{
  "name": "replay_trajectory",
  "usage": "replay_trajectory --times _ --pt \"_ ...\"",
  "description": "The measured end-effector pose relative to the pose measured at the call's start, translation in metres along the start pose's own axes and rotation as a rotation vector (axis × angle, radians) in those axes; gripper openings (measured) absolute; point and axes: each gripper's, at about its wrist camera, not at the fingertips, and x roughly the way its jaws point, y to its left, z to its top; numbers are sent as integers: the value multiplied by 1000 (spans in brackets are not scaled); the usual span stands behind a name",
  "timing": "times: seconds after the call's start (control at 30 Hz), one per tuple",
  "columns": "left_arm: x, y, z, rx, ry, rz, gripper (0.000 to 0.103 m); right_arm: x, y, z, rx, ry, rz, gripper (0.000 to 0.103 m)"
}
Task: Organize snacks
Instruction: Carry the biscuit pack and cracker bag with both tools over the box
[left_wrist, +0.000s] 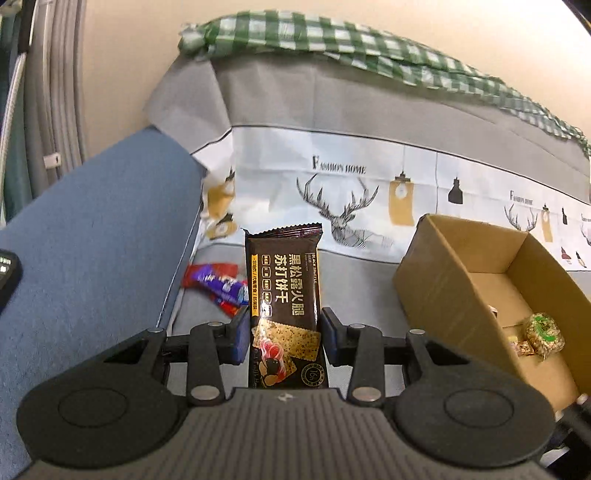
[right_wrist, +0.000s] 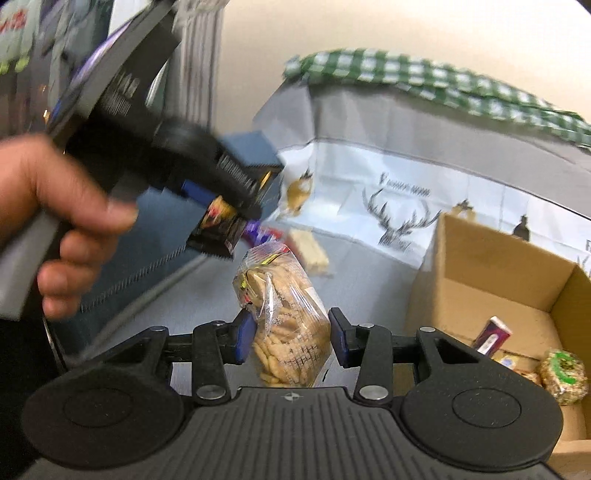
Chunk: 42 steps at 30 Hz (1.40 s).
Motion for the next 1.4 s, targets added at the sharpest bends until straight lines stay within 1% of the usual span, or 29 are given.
replay_trajectory --times 0.2,0.4,0.53,0.7,0.77,0.83,0.93,1.03,1.13,1.23,1.4 --pt "8 -8 2 13 -1 -18 43 -27 -34 12 78 -92 -45 44" --pt "17 -17 4 15 3 -44 43 -40 -76 25 170 -132 -105 44" --pt "17 -21 3 14 4 -51 43 -47 -106 39 167 -174 -140 44" --pt "19 -20 4 11 12 -47 43 -47 -153 56 174 -207 -210 44" --pt "19 -18 5 -5 13 -53 43 -44 -168 55 182 -209 -239 44" --pt "19 -16 5 -14 17 -56 43 -41 -181 47 204 -206 -267 44" --pt "20 -16 6 -18 15 -52 43 -35 -189 34 243 -164 -297 43" --pt "19 -20 6 -24 3 -54 43 -38 -186 36 213 -198 -299 43" --pt "17 -29 7 -23 -26 -68 43 -36 -186 35 184 -185 -306 43" --pt "16 -45 8 -9 -66 -98 43 -38 -186 37 158 -185 -312 43" --pt "11 -83 10 20 -165 -189 43 -43 -194 36 147 -177 -332 43"
